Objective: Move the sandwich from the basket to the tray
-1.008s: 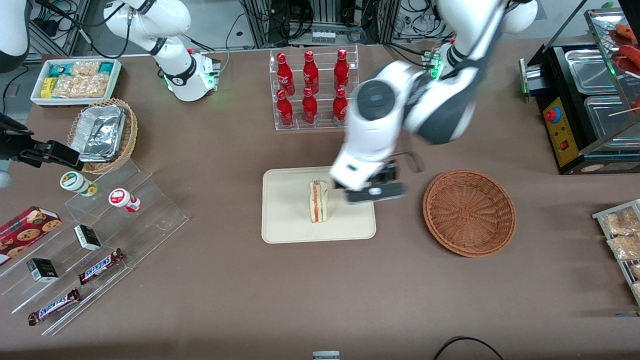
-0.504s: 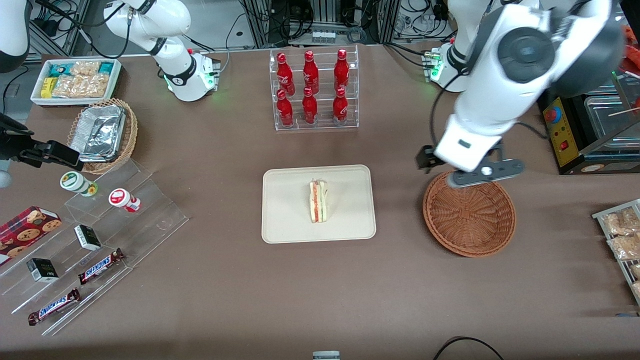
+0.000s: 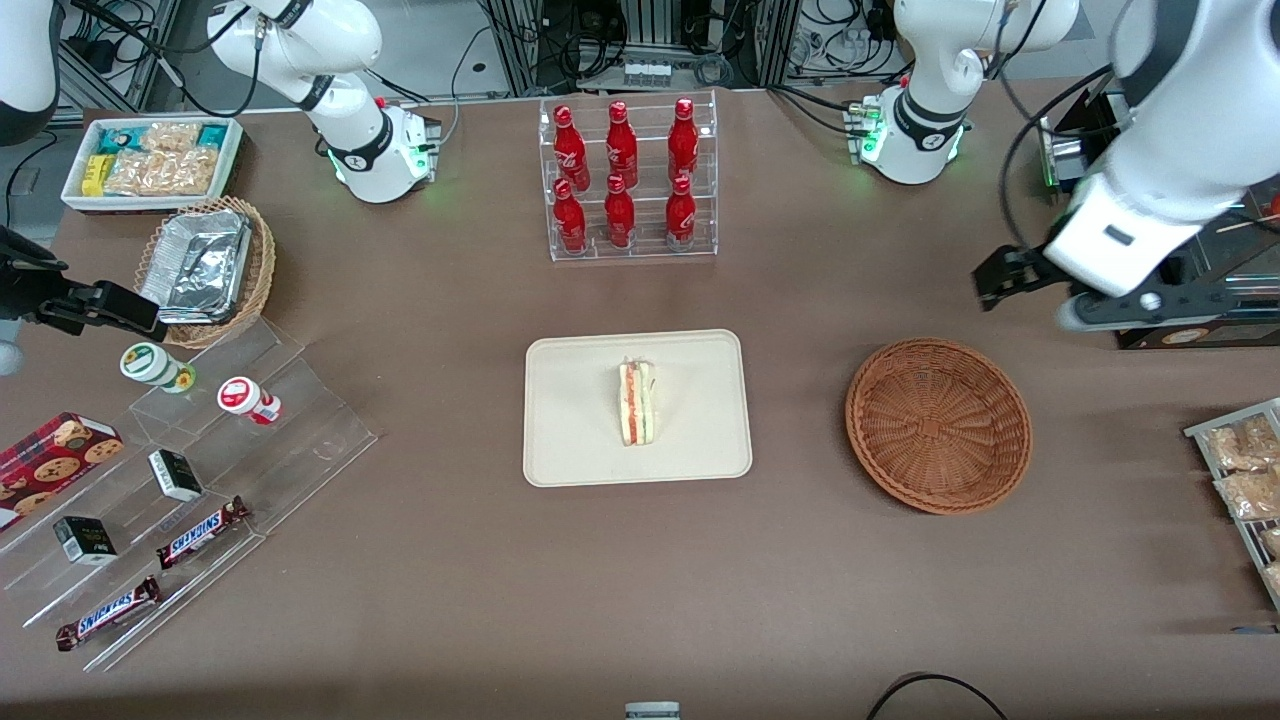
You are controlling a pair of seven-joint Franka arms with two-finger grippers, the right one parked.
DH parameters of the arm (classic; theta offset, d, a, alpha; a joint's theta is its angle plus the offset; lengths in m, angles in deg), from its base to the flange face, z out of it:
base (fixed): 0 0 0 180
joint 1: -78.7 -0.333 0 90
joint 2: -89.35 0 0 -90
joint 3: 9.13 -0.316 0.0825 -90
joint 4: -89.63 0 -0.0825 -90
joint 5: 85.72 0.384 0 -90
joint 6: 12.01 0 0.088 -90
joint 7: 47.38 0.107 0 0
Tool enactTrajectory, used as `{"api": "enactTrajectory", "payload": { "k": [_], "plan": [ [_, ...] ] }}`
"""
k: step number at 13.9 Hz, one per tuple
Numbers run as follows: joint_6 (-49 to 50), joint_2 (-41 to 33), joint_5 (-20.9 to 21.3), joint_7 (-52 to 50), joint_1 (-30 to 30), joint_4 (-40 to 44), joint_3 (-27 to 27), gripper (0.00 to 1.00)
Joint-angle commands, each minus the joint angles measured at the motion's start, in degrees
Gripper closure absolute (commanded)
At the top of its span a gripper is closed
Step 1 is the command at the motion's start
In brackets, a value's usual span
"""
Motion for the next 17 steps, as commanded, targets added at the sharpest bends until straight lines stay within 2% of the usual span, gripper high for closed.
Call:
{"api": "enactTrajectory", "payload": {
  "k": [1,4,9,17],
  "plan": [
    [1.0,-3.0,-0.7,3.8,-2.5,-2.8,0.4,0.0],
    [1.0,-3.6,-0.8,8.4,-6.7,-2.7,0.4,0.0],
    [0.7,-2.7,-2.5,8.7,-9.3,-0.6,0.4,0.0],
    [1.1,0.7,-3.4,8.7,-9.2,4.3,0.8,0.0]
  ]
}}
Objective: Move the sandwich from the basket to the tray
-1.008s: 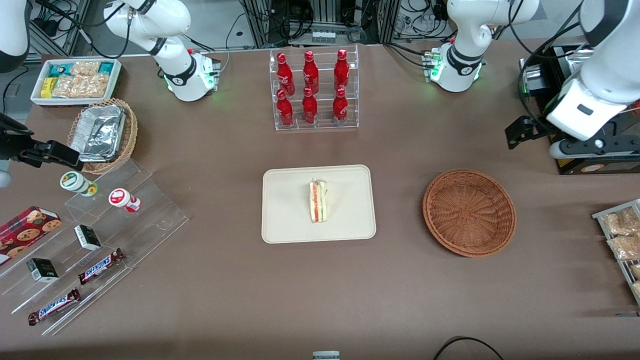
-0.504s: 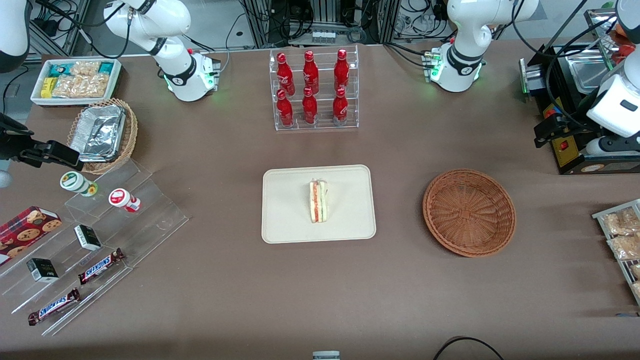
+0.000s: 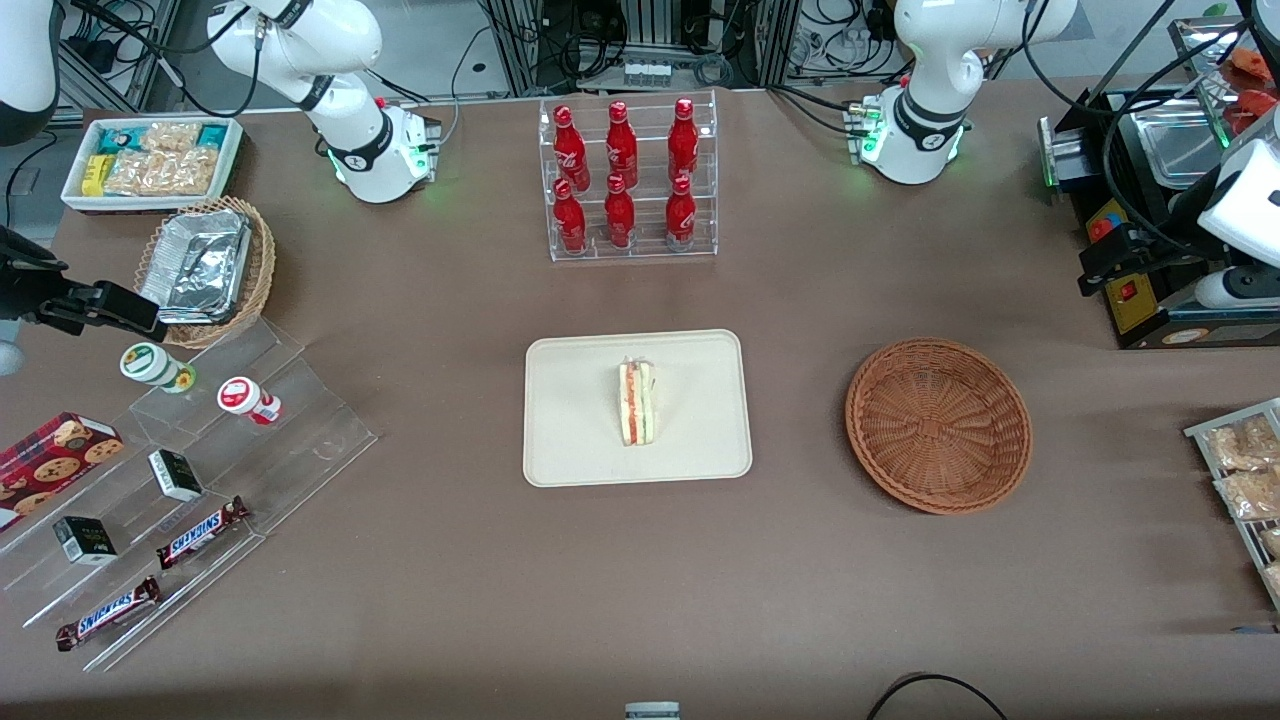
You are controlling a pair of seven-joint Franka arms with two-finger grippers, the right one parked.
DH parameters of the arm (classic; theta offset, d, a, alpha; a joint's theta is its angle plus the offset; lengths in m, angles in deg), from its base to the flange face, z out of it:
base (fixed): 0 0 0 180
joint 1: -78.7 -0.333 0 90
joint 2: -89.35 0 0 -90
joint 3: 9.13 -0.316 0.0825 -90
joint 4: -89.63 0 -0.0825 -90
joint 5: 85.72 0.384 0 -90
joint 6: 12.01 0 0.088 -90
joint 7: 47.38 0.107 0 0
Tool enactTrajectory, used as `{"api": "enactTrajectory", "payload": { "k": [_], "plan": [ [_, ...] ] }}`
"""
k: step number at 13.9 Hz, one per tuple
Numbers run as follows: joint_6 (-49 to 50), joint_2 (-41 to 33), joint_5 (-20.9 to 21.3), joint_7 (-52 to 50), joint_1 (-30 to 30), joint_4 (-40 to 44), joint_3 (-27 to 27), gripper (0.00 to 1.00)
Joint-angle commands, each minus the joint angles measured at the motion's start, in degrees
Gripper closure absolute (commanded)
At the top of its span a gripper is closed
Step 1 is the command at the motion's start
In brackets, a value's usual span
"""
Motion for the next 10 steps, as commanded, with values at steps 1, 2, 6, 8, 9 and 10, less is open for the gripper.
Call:
{"api": "enactTrajectory", "payload": {
  "k": [1,2,6,8,9,10],
  "plan": [
    [0.8,2.2,-0.9,1.2,-0.6,3.3,0.5,0.0],
    [0.7,2.6,-0.8,1.1,-0.7,3.6,0.5,0.0],
    [1.6,3.6,-0.7,1.2,-1.0,4.9,0.4,0.0],
    [1.7,3.6,-0.9,1.2,-1.0,5.4,0.3,0.0],
    [1.7,3.5,-0.9,1.1,-1.0,5.4,0.3,0.0],
    [1.7,3.5,-0.7,1.2,-1.0,5.3,0.3,0.0]
  ]
}}
